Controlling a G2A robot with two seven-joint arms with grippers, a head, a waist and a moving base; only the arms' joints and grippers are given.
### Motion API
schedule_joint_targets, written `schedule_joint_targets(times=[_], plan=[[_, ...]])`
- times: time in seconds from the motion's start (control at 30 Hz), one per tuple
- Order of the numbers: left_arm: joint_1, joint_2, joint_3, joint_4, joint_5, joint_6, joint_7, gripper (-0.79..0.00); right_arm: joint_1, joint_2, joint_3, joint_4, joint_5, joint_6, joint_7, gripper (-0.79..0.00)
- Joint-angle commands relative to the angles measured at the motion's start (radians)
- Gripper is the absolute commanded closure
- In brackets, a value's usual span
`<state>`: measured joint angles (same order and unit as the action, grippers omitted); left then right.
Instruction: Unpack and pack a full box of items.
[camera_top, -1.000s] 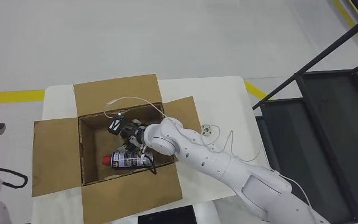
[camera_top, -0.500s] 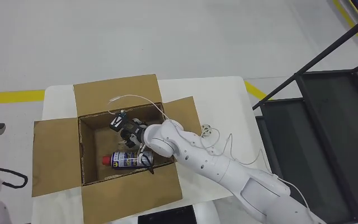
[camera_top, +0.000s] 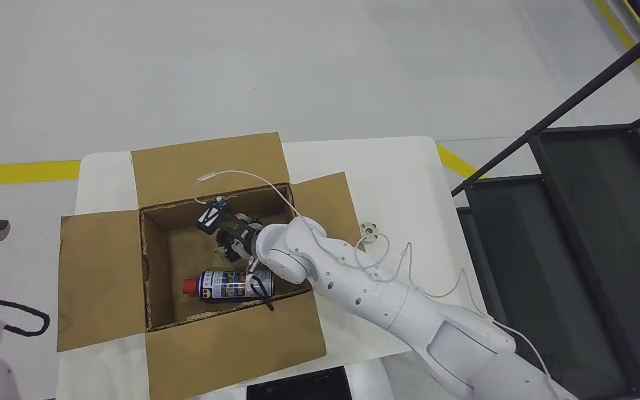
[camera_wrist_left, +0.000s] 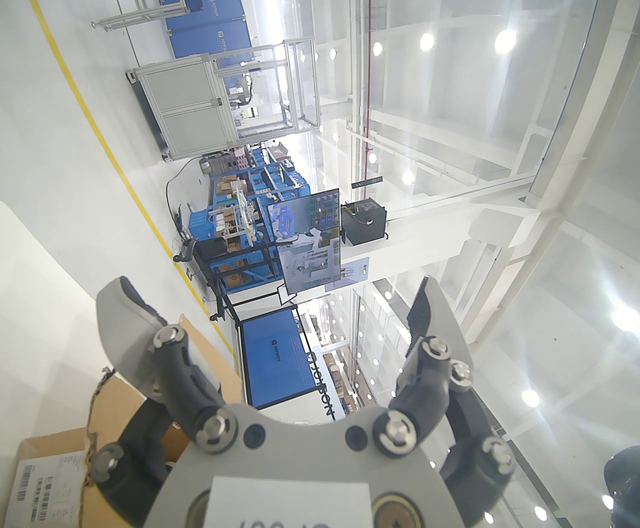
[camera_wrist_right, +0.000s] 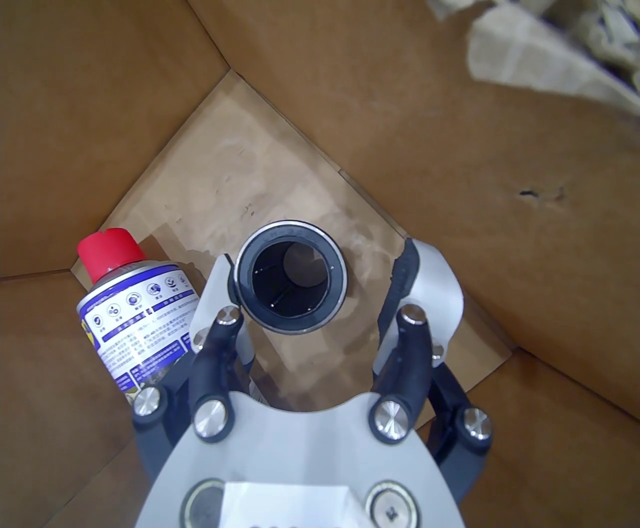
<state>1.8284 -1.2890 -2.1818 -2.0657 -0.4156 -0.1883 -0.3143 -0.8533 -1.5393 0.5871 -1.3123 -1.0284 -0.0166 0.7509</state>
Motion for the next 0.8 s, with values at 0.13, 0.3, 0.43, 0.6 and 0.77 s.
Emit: schedule_joint_targets(times=[0.13, 0.3, 0.43, 0.6, 0.77], plan=[[0.000, 0.000, 0.000, 0.000, 0.000, 0.000, 0.000, -0.785, -0.008, -0.005, 0.009, 0.005, -0.011, 0.000, -0.012, -0.468], [0.000, 0.000, 0.000, 0.000, 0.000, 0.000, 0.000, -0.785, -0.012, -0.010, 0.010, 0.009, -0.027, 0.003, -0.016, -0.489], [0.000, 0.000, 0.000, 0.000, 0.000, 0.000, 0.000, -0.785, -0.013, -0.017, 0.007, 0.011, -0.037, 0.002, -0.016, -0.496], [0.000, 0.000, 0.000, 0.000, 0.000, 0.000, 0.000, -0.785, -0.012, -0.026, 0.004, 0.018, -0.040, -0.004, -0.018, -0.440], [0.000, 0.000, 0.000, 0.000, 0.000, 0.000, 0.000, -0.785, -0.011, -0.031, 0.010, 0.020, -0.041, -0.014, -0.022, -0.111]])
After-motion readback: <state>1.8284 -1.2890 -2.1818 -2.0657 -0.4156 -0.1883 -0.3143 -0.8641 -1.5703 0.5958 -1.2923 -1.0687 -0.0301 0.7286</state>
